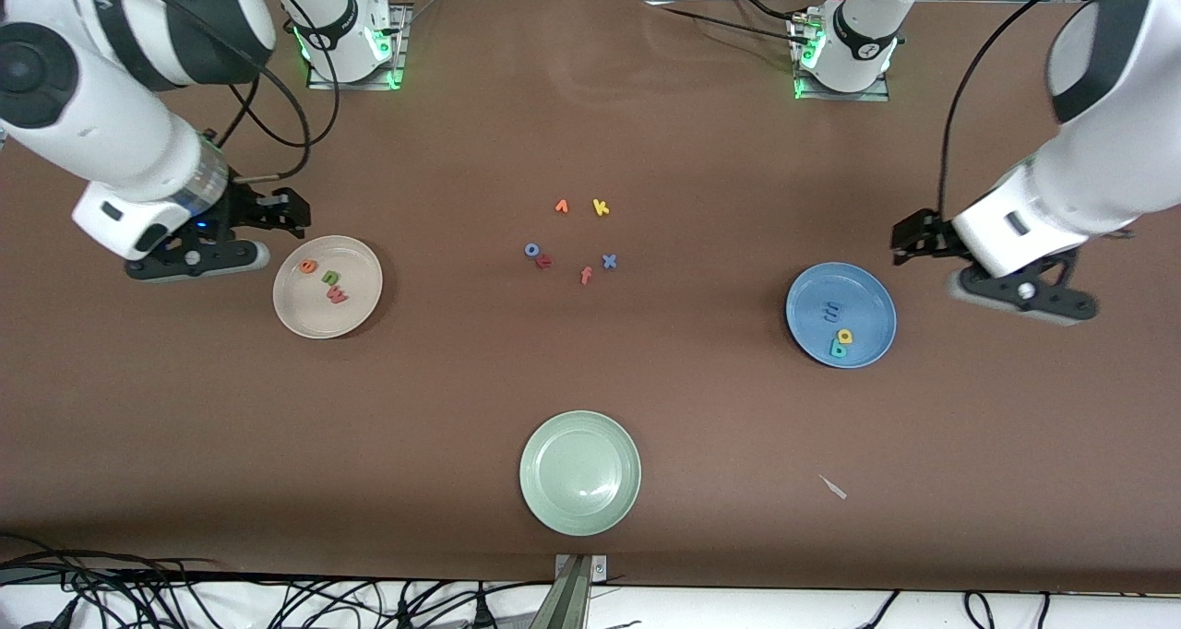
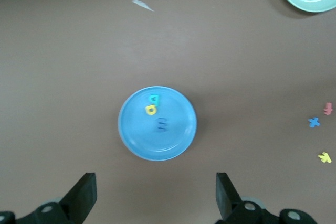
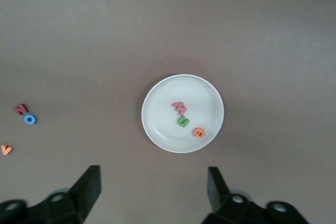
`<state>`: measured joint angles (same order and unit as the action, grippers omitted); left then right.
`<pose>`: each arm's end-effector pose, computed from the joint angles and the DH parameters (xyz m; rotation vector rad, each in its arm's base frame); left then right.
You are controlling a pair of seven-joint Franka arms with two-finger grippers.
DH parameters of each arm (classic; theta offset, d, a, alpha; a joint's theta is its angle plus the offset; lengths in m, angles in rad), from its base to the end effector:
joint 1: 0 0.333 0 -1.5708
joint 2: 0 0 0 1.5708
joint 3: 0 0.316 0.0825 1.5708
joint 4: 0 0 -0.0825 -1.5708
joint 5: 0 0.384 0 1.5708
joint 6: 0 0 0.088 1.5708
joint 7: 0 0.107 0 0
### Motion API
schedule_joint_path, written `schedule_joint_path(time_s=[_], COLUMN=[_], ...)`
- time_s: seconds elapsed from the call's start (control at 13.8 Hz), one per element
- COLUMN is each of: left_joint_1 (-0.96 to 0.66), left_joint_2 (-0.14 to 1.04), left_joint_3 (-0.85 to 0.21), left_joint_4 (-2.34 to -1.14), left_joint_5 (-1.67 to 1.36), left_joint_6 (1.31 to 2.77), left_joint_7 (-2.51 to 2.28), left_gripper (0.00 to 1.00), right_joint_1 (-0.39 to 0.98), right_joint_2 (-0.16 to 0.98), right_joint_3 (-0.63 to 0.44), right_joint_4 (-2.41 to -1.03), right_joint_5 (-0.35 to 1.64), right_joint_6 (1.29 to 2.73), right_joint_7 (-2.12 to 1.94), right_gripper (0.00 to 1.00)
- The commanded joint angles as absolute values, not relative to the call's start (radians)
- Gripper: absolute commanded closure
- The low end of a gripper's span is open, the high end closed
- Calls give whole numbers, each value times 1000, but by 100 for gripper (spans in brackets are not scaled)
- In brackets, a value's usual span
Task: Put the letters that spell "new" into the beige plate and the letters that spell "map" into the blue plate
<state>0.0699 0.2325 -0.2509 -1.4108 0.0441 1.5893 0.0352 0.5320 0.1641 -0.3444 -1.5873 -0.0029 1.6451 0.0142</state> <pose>0.6162 -0.0902 0.5682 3.1131 -0.3327 -0.0747 0.5868 0.1250 0.5331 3.0590 0.2689 -0.1388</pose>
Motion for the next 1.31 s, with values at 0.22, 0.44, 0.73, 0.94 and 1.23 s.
schedule_joint_path(time_s=[0.22, 0.44, 0.73, 0.94, 1.23], left_joint_1=[-110, -107, -54, -41, -8], left_joint_2=[-4, -14, -31, -31, -29], left_joint_3=[-12, -14, -64, -64, -80], left_joint_4=[-1664, -1697, -1709, -1709, -1700], left_joint_5=[-21, -23, -8, -11, -9], left_joint_6=[1643, 1664, 1657, 1657, 1658], left_joint_7=[90, 94, 87, 86, 81], left_gripper=[0, 0, 0, 0, 0], right_joint_1=[176, 172, 170, 170, 170], right_joint_2=[86, 86, 84, 84, 84], right_joint_3=[-20, -26, -43, -61, -77], right_joint_4=[-1577, -1569, -1568, -1568, -1534], right_joint_5=[12, 11, 12, 12, 12], right_joint_6=[1578, 1548, 1519, 1502, 1496], right_joint_7=[-18, -9, -14, -17, -20], right_gripper=[1, 0, 0, 0, 0])
